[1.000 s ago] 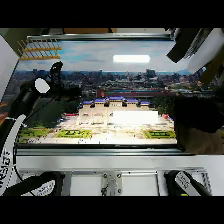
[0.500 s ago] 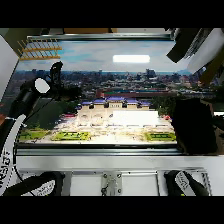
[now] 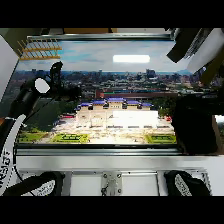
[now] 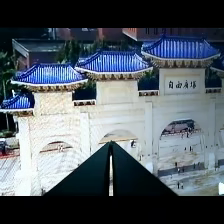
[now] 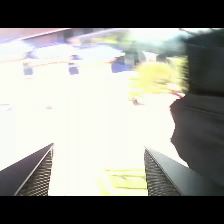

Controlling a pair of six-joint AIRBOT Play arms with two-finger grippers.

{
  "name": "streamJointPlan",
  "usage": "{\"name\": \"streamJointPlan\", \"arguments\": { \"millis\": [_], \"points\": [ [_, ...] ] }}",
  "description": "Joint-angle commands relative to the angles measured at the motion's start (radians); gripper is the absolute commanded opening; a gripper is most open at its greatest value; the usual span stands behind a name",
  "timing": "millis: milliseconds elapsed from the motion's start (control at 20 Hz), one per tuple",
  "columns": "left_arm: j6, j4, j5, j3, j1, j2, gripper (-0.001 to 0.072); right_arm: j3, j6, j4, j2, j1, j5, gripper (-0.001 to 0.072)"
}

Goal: Fold the clothes and pants, and hang the long-sleeved shirts on hangers.

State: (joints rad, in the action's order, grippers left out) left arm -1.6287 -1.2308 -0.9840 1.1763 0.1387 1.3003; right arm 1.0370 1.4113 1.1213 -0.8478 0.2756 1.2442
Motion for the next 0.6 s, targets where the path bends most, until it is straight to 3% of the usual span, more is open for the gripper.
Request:
{"name": "streamJointPlan", "arguments": {
  "millis": [0, 100, 550],
  "points": [
    [0.001, 0.0, 0.001, 0.0, -0.001, 0.0, 0.0008, 0.001, -0.013, -0.034, -0.003, -0.082, -0.016, 0.0518],
    [0.001, 0.0, 0.001, 0.0, -0.001, 0.0, 0.0008, 0.001, -0.013, -0.034, -0.002, -0.083, -0.013, 0.0025],
    [0.001, 0.0, 0.001, 0.0, -0.001, 0.0, 0.0008, 0.001, -0.013, -0.034, -0.002, -0.083, -0.007, 0.0023]
  ]
}}
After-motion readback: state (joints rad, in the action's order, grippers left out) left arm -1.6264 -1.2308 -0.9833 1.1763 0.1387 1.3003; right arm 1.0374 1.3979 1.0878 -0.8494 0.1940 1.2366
